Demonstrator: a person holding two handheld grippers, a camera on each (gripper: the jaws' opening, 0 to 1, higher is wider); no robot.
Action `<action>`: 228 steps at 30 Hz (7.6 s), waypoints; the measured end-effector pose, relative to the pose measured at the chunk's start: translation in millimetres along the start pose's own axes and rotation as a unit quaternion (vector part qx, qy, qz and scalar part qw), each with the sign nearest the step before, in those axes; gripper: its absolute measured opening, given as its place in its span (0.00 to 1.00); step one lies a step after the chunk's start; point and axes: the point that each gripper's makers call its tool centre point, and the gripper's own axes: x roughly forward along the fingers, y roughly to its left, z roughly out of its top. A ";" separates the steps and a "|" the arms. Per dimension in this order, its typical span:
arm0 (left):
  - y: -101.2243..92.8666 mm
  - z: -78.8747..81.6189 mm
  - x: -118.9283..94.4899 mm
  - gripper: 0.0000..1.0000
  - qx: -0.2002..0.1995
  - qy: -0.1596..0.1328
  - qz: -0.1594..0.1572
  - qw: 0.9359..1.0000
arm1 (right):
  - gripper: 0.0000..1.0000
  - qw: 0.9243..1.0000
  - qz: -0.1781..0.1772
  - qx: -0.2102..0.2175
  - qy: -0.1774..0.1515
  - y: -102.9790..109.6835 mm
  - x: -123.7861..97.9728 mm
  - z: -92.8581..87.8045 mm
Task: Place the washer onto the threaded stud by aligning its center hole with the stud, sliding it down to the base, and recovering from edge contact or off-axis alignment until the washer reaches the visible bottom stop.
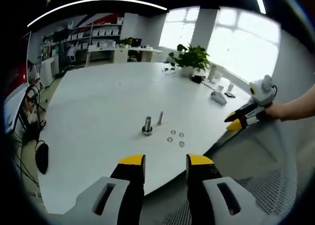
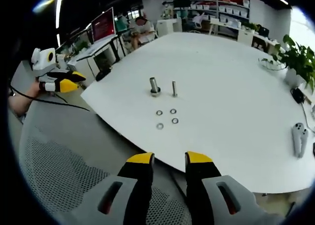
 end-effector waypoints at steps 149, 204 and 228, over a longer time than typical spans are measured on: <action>4.8 -17.5 2.5 0.27 0.006 0.043 0.003 0.999 | 0.17 0.928 0.066 -0.283 0.232 -11.9 162.1 15.2; 4.3 -17.7 3.0 0.27 0.006 0.045 0.002 0.999 | 0.13 0.923 0.052 -0.296 0.239 -10.3 161.4 16.1; 5.3 -16.4 2.7 0.27 0.006 0.041 0.004 0.999 | 0.13 0.966 0.036 -0.217 0.133 -11.3 159.2 116.1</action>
